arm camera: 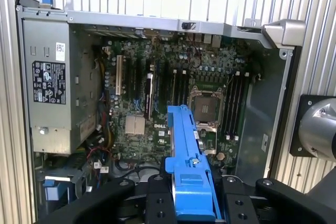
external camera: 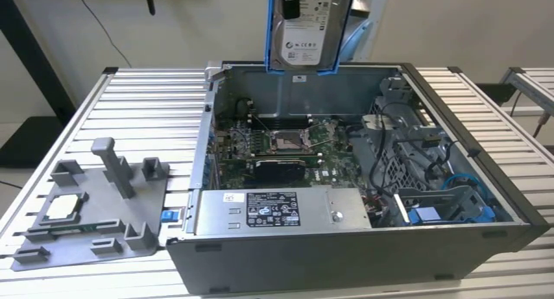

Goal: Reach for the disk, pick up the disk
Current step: 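Pick up the disk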

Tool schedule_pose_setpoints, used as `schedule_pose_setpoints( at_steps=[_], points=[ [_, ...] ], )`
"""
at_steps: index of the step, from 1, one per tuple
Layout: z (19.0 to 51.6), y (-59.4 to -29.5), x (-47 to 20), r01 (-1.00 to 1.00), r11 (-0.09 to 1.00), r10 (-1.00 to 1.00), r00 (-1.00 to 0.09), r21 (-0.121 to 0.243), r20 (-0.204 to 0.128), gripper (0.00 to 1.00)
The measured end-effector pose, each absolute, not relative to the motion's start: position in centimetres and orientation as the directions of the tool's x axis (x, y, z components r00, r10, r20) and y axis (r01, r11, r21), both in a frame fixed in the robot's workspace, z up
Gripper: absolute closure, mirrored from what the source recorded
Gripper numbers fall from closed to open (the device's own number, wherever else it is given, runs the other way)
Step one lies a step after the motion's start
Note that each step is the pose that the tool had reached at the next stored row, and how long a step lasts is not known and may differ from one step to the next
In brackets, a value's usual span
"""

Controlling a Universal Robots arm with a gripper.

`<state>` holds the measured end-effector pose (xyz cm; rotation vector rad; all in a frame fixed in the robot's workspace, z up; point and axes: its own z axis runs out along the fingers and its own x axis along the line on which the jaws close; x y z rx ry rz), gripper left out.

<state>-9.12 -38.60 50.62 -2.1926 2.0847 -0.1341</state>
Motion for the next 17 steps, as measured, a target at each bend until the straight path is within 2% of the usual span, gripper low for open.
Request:
schedule_pose_setpoints(
  at_steps=[17],
  points=[
    [50.6,-39.5,-4.2,-0.989,-0.050,-0.999,0.051,-0.141,-0.009,1.00]
  ],
)
